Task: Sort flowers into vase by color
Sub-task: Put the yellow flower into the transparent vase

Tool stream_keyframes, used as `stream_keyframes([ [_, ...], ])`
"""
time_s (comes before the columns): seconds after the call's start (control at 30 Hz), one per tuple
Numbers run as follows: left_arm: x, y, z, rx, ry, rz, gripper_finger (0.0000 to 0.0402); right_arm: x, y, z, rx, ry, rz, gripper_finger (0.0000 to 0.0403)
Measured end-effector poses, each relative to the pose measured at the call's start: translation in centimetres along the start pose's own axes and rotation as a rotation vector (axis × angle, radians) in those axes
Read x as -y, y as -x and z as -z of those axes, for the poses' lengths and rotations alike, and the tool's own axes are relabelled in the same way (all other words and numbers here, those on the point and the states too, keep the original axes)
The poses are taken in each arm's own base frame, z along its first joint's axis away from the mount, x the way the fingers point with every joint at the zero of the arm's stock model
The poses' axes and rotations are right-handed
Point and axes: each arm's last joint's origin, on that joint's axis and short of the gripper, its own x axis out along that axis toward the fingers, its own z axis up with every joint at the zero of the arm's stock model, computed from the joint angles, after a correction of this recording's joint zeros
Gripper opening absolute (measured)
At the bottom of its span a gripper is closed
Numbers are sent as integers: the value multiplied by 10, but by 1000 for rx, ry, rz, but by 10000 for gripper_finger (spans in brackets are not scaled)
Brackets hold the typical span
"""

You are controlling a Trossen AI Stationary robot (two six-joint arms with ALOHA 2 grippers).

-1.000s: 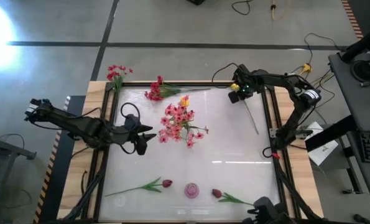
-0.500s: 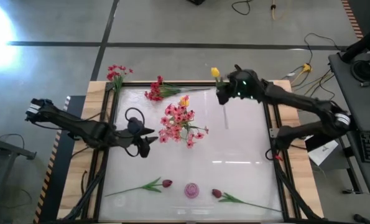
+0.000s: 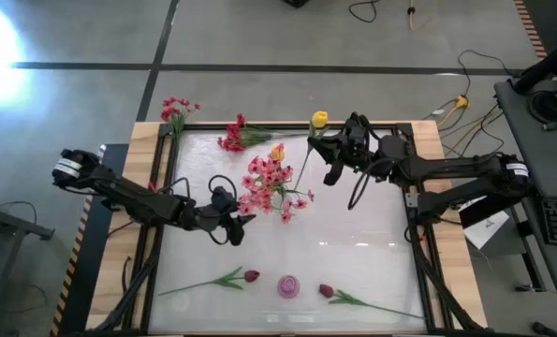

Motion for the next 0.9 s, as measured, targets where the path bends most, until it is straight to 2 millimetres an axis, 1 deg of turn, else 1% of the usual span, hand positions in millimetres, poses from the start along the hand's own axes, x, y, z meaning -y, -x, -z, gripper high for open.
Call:
stream_keyframes([
  [0.1,0,-8,3,6,7,-7,175,-4,-5,3,17,26,-12,13],
  [0.3,-1,-22,-2,69,64,-8,175,-11,-15,11,45,38,-40,13],
  [0.43,-3,-28,-2,81,76,-14,175,-13,-19,16,55,53,-49,13],
  [0.63,-3,-30,-1,84,88,-14,175,-13,-19,16,57,90,-47,13],
  [0.9,-3,-26,-5,92,103,-5,175,-18,-24,29,18,123,-85,13],
])
